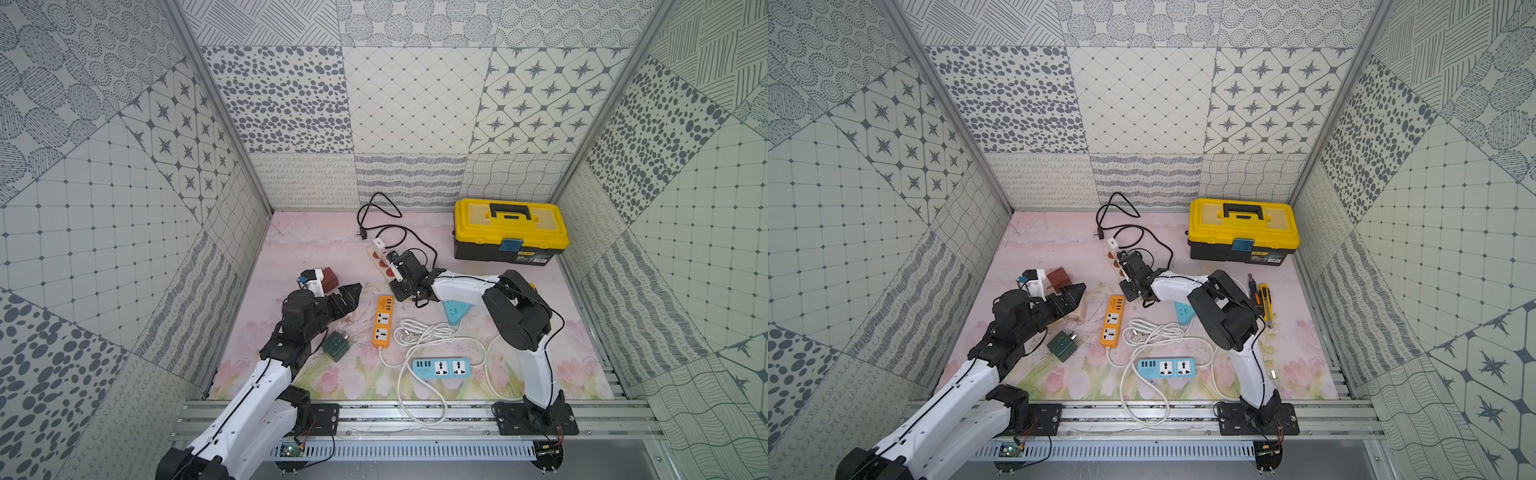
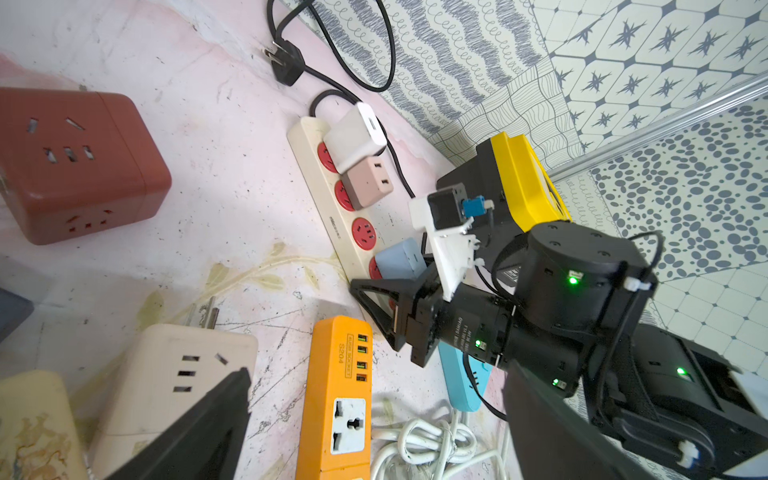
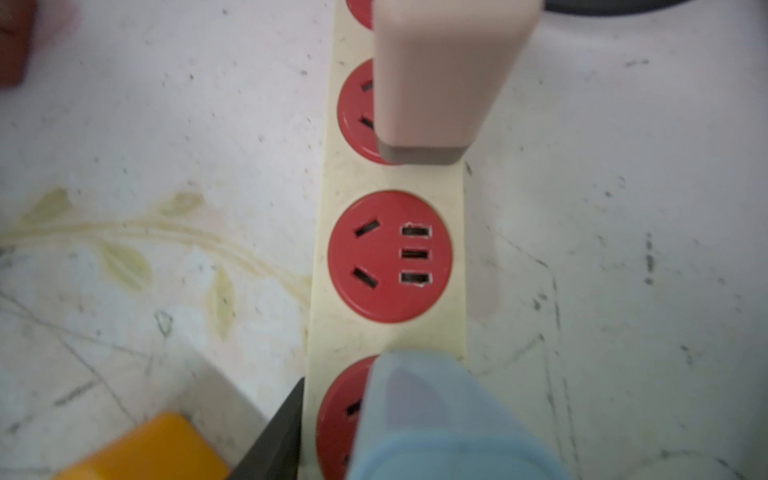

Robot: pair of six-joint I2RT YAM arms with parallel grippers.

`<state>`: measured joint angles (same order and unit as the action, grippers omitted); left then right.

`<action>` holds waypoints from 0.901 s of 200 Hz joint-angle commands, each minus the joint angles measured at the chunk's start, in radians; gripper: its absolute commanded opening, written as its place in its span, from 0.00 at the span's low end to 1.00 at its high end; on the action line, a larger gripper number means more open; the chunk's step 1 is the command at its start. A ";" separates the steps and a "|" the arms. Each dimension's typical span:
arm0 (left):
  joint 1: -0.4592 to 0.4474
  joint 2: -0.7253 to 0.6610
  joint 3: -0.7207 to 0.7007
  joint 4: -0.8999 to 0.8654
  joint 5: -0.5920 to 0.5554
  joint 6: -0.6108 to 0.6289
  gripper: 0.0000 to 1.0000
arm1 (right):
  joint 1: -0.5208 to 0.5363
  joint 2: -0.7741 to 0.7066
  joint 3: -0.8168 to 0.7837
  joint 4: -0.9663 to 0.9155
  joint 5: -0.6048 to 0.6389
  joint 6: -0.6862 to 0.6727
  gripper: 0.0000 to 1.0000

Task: Pull the plug off the socket
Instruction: Move the socket to the center of the board.

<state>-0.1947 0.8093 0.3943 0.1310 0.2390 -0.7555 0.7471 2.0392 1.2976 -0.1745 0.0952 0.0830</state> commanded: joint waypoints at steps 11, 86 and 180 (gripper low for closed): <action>0.003 0.060 0.013 0.114 0.151 -0.096 0.99 | -0.050 -0.165 -0.189 -0.026 -0.102 -0.062 0.49; -0.228 0.419 0.071 0.372 0.128 -0.304 0.84 | -0.054 -0.208 -0.338 -0.029 -0.157 0.017 0.69; -0.371 0.826 0.405 0.091 -0.056 -0.468 0.45 | -0.141 -0.740 -0.550 0.034 -0.287 0.076 0.90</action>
<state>-0.5312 1.5196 0.6704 0.3553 0.2874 -1.1431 0.6582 1.4193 0.8173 -0.2401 -0.0589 0.1017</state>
